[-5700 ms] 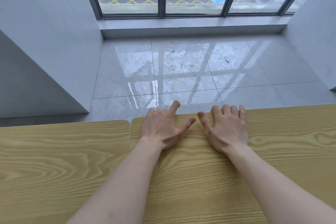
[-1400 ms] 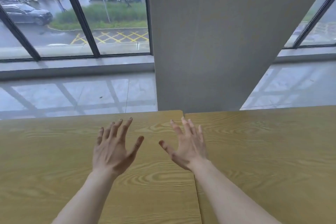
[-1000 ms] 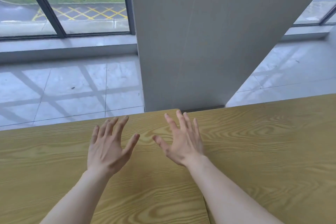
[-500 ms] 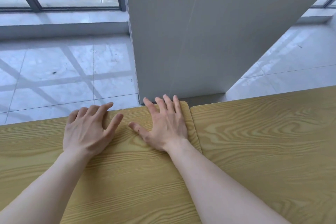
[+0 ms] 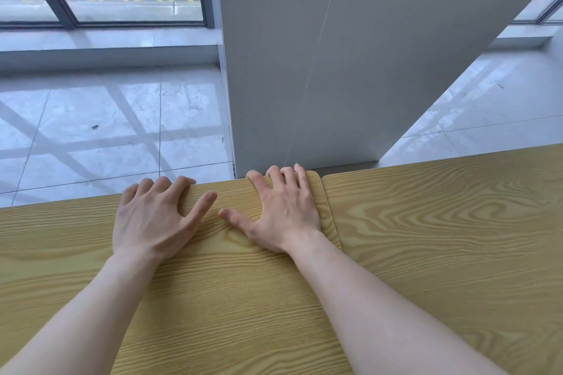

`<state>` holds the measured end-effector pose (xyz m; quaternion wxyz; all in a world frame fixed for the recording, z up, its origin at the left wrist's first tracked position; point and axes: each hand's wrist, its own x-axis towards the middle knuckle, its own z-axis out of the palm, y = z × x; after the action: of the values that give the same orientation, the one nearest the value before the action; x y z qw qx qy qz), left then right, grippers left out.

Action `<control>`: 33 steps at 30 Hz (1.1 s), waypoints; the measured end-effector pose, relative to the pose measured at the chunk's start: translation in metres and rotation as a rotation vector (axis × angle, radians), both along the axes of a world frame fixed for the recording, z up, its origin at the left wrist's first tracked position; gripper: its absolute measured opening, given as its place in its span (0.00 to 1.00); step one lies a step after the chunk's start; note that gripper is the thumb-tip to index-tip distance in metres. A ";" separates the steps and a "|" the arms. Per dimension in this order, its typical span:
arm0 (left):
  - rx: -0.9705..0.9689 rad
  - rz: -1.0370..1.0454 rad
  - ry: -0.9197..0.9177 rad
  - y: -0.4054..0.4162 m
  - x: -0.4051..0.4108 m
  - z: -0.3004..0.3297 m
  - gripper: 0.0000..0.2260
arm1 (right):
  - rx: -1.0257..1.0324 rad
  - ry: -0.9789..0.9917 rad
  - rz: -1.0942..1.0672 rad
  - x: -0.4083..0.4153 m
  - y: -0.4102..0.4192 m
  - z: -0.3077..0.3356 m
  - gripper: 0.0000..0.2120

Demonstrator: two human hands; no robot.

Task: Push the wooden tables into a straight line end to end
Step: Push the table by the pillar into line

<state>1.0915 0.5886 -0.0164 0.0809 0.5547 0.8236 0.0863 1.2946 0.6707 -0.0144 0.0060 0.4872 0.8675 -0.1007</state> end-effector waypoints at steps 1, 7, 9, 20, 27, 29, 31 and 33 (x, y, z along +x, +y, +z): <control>0.000 0.000 0.000 -0.001 0.001 0.000 0.35 | 0.000 -0.003 0.003 0.001 -0.001 0.000 0.51; -0.007 0.004 0.005 -0.003 0.003 0.001 0.33 | -0.004 -0.020 0.011 0.002 -0.003 0.002 0.52; -0.004 0.003 0.010 -0.005 0.004 0.001 0.33 | 0.000 -0.017 0.010 0.003 -0.004 0.002 0.52; 0.002 0.007 -0.001 -0.006 0.005 -0.005 0.34 | -0.003 -0.030 -0.005 0.002 -0.006 -0.002 0.51; -0.008 0.008 0.003 -0.008 0.006 -0.002 0.35 | 0.006 -0.014 -0.013 0.002 -0.008 -0.004 0.50; -0.019 0.009 0.004 -0.011 0.007 -0.002 0.35 | 0.007 -0.015 -0.009 0.005 -0.011 -0.005 0.51; -0.022 0.006 0.008 -0.012 0.009 -0.003 0.34 | 0.008 -0.021 -0.003 0.006 -0.013 -0.004 0.51; -0.028 0.009 0.003 -0.014 0.009 -0.003 0.34 | -0.005 -0.040 0.003 0.007 -0.014 -0.003 0.51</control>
<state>1.1010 0.5743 -0.0193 0.0871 0.5500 0.8273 0.0741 1.3014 0.6566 -0.0170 0.0250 0.4877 0.8677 -0.0932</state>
